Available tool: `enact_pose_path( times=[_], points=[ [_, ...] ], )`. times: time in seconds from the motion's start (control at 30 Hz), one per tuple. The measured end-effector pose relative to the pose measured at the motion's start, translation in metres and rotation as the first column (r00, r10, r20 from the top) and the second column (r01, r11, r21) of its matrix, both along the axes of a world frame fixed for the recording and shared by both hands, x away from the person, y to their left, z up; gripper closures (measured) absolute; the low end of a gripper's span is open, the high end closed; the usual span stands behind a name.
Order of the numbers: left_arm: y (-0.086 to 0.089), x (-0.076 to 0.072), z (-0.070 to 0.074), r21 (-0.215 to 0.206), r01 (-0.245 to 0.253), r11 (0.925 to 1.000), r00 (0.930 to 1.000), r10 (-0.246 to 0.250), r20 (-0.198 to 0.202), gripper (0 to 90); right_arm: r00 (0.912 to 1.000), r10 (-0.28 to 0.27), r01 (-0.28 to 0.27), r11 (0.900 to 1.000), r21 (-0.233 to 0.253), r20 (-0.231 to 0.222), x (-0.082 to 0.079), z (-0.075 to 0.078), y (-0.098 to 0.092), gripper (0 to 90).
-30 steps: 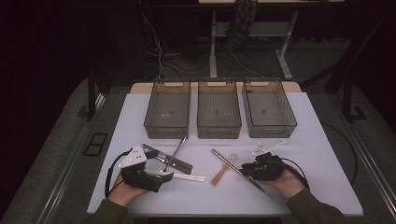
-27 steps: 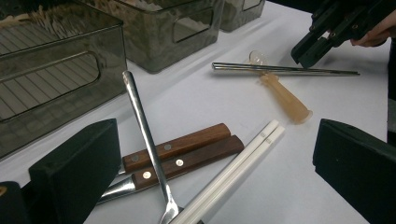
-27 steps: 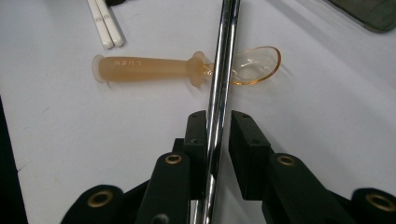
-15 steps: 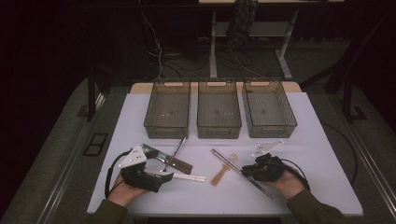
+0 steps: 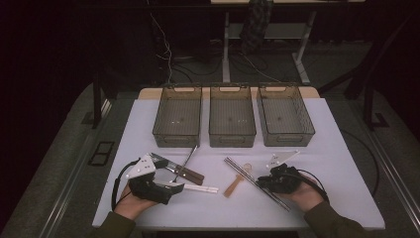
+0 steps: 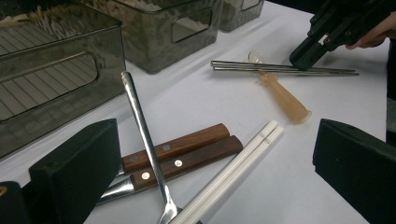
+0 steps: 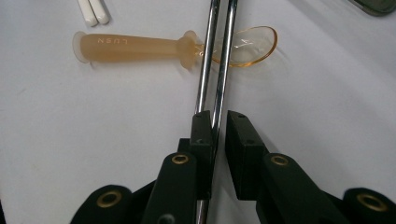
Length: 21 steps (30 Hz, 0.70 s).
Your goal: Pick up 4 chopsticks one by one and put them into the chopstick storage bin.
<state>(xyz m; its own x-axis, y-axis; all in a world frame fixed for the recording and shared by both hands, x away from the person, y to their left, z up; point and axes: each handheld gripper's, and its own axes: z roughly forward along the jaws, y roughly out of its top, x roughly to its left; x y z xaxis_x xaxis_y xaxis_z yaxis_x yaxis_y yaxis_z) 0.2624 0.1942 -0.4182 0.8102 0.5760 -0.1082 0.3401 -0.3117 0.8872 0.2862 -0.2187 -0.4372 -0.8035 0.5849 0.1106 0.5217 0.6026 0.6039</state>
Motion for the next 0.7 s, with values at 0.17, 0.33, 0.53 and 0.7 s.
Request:
enact_pose_path(
  times=[0.17, 0.33, 0.53, 0.7],
  points=[
    [-0.0002, 0.0001, -0.0001, 0.003, 0.002, 1.0, 1.0, -0.002, 0.0, 0.0, 1.0, 0.005, -0.005, 1.0, -0.018, 0.007, -0.0004, -0.0019, 0.0014, 80.1],
    [-0.0002, 0.0001, -0.0001, 0.003, 0.002, 1.0, 1.0, -0.002, 0.001, 0.0, 0.9999, 0.006, -0.005, 0.999, -0.034, 0.016, -0.002, -0.0026, 0.0034, 80.1],
    [-0.001, 0.0003, -0.0002, 0.006, 0.004, 1.0, 1.0, -0.004, 0.0, 0.0, 0.9995, -0.002, 0.004, 0.999, -0.048, 0.031, -0.0038, -0.0025, 0.0052, 81.0],
    [-0.0008, 0.0003, -0.0001, 0.006, 0.004, 1.0, 1.0, -0.004, 0.001, 0.0, 0.9995, -0.014, 0.015, 0.999, -0.05, 0.029, -0.0038, -0.0024, 0.0053, 82.3]
  ],
)
